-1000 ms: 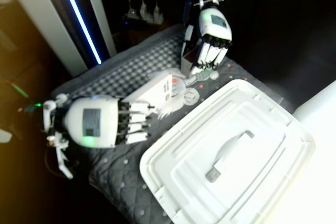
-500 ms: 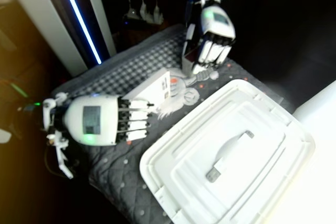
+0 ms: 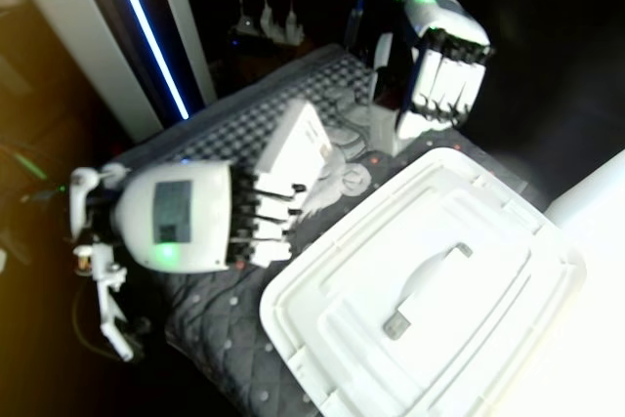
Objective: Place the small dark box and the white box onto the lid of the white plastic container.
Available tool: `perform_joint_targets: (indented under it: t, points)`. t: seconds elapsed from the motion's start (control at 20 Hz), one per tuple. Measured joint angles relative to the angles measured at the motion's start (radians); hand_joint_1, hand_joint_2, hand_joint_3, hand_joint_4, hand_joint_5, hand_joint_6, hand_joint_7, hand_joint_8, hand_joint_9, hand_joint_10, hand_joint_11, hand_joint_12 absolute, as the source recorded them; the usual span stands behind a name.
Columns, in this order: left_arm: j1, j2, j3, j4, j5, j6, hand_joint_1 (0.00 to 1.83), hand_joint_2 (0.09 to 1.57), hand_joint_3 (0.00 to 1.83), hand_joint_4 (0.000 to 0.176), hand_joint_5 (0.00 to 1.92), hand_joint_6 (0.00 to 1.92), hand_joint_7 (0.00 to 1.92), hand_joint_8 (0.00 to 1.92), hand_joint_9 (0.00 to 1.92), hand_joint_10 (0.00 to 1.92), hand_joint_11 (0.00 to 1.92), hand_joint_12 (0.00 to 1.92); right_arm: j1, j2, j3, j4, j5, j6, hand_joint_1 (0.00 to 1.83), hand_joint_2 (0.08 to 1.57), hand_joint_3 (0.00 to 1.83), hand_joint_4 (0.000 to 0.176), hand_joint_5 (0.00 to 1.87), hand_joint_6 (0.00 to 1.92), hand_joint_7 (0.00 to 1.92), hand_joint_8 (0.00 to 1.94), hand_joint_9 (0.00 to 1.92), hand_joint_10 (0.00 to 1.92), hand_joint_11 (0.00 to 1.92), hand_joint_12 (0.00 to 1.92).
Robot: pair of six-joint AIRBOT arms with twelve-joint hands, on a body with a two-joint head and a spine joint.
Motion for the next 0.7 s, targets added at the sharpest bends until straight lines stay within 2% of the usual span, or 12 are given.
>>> perform_joint_targets:
  t: [0.05,0.1,0.15,0.2,0.3,0.35,0.4,0.45,0.5,0.6,0.65,0.7]
  points:
    - [-0.034,-0.017,0.030,0.008,0.041,-0.002,1.39,1.01,0.00,0.000,1.08,0.66,1.30,0.42,1.26,0.76,1.02,1.14,0.037,0.000,0.000,-0.012,-0.026,-0.026,1.31,1.01,0.00,0.000,1.25,0.28,1.27,0.71,1.40,0.39,1.07,1.26]
    - [-0.055,-0.031,0.056,0.017,0.073,-0.002,1.40,1.01,0.00,0.000,1.07,0.68,1.24,0.50,1.21,0.87,0.99,1.13,0.060,0.000,0.000,-0.015,-0.044,-0.052,1.30,1.03,0.00,0.000,1.21,0.33,1.22,0.82,1.35,0.46,1.03,1.29]
    - [-0.081,-0.057,0.106,0.020,0.125,-0.001,1.41,1.01,0.00,0.000,1.11,0.64,1.26,0.44,1.22,0.83,1.01,1.07,0.087,-0.003,0.006,-0.018,-0.079,-0.066,1.28,1.07,0.00,0.000,1.11,0.47,1.10,1.05,1.18,0.85,0.96,1.47]
    - [-0.093,-0.075,0.134,0.019,0.160,0.003,1.40,1.00,0.00,0.000,1.12,0.66,1.28,0.41,1.21,0.81,1.01,1.02,0.100,-0.009,0.023,-0.023,-0.095,-0.067,1.20,1.08,0.00,0.000,1.07,0.75,1.09,1.08,1.13,1.23,1.03,1.67]
    - [-0.124,-0.135,0.208,0.021,0.260,0.012,1.40,1.04,0.00,0.000,1.04,0.84,1.13,0.64,1.08,0.96,0.94,1.04,0.134,-0.028,0.069,-0.027,-0.177,-0.069,1.17,1.10,0.00,0.000,1.01,0.90,1.01,1.25,0.99,1.52,0.93,1.84]
    - [-0.136,-0.161,0.234,0.023,0.300,0.013,1.39,1.06,0.00,0.000,1.02,0.88,1.11,0.66,1.06,0.99,0.94,1.01,0.160,-0.040,0.087,-0.052,-0.233,-0.070,1.17,1.11,0.00,0.000,0.98,0.96,0.98,1.32,0.95,1.59,0.95,1.86]
    - [-0.142,-0.176,0.249,0.022,0.317,0.014,1.40,1.04,0.00,0.000,1.05,0.80,1.16,0.58,1.10,0.97,0.99,1.00,0.182,-0.044,0.096,-0.074,-0.269,-0.072,1.18,1.10,0.00,0.000,1.02,0.90,0.99,1.34,1.00,1.60,0.98,1.83]
    - [-0.153,-0.195,0.263,0.023,0.336,0.013,1.40,1.03,0.00,0.000,1.08,0.71,1.17,0.55,1.12,0.95,1.00,0.99,0.218,-0.050,0.103,-0.106,-0.315,-0.072,1.25,1.11,0.00,0.000,0.98,0.94,0.99,1.10,1.01,1.51,0.95,1.74]
    - [-0.166,-0.209,0.274,0.026,0.354,0.013,1.40,1.03,0.00,0.000,1.10,0.70,1.16,0.54,1.12,0.95,1.01,1.00,0.245,-0.058,0.110,-0.113,-0.344,-0.072,1.26,1.13,0.00,0.000,0.96,0.76,0.97,1.25,0.98,1.40,0.88,1.64]
    - [-0.185,-0.223,0.292,0.025,0.384,0.019,1.39,1.06,0.00,0.000,1.05,0.78,1.08,0.69,1.03,1.11,0.88,1.23,0.267,-0.077,0.125,-0.107,-0.359,-0.071,1.27,1.13,0.00,0.000,0.94,0.75,0.99,1.24,0.93,1.15,0.81,1.43]
    - [-0.188,-0.225,0.303,0.024,0.396,0.022,1.38,1.05,0.00,0.000,1.09,0.72,1.11,0.63,1.09,1.06,0.94,1.27,0.267,-0.086,0.132,-0.107,-0.377,-0.071,1.27,1.13,0.00,0.000,0.94,0.74,0.99,1.25,0.91,1.16,0.84,1.53]
    - [-0.188,-0.225,0.312,0.023,0.409,0.023,1.37,1.07,0.00,0.000,1.04,0.77,1.02,0.81,1.05,1.12,0.86,1.28,0.267,-0.091,0.137,-0.107,-0.393,-0.071,1.35,1.15,0.00,0.000,0.88,0.81,0.95,1.16,0.81,1.40,0.77,1.51]
